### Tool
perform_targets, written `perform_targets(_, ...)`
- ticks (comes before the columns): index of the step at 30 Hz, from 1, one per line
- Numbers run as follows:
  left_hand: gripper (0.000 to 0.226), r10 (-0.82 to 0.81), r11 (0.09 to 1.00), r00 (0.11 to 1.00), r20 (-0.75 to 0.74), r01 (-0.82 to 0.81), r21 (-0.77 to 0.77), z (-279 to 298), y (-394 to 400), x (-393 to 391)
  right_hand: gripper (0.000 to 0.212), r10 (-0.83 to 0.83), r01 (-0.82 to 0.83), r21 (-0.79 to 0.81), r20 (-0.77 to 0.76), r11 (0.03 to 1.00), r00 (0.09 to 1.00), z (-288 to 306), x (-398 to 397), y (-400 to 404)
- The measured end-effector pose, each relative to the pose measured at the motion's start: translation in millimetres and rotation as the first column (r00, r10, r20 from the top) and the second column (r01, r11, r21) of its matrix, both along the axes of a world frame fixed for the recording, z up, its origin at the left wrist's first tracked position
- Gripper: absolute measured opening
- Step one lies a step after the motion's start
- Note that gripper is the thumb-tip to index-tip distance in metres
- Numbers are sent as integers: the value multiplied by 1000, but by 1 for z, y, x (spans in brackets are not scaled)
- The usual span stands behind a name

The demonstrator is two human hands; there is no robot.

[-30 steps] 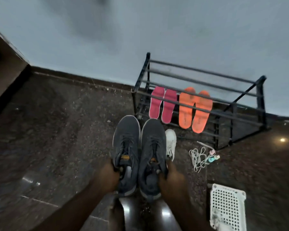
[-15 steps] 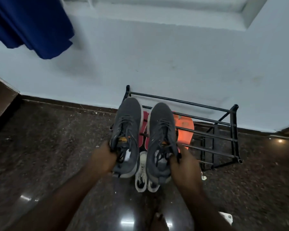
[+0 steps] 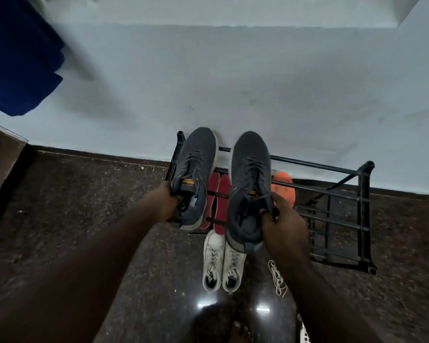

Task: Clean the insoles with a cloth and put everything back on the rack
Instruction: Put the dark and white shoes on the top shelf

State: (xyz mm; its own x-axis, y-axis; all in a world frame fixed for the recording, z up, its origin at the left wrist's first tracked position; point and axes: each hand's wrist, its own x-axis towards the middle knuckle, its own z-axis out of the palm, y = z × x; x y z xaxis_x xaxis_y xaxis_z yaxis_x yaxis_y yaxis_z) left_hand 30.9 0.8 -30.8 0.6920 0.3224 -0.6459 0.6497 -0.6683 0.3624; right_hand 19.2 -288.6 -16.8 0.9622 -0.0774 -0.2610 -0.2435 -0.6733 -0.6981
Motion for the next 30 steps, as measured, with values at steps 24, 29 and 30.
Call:
perform_targets(24, 48, -565, 825, 657, 499, 467, 319, 4, -44, 13, 39, 87, -94, 40, 148, 995, 985, -32, 37, 55)
perform_targets(29, 24, -613, 781, 608, 504, 563, 270, 4, -65, 26, 17, 102, -101, -15, 189, 995, 977, -28, 44, 61)
perform_targets(30, 17, -565, 814, 642, 518, 534, 227, 6, -67, 28, 14, 77, -80, 8, 185, 997, 980, -29, 44, 62)
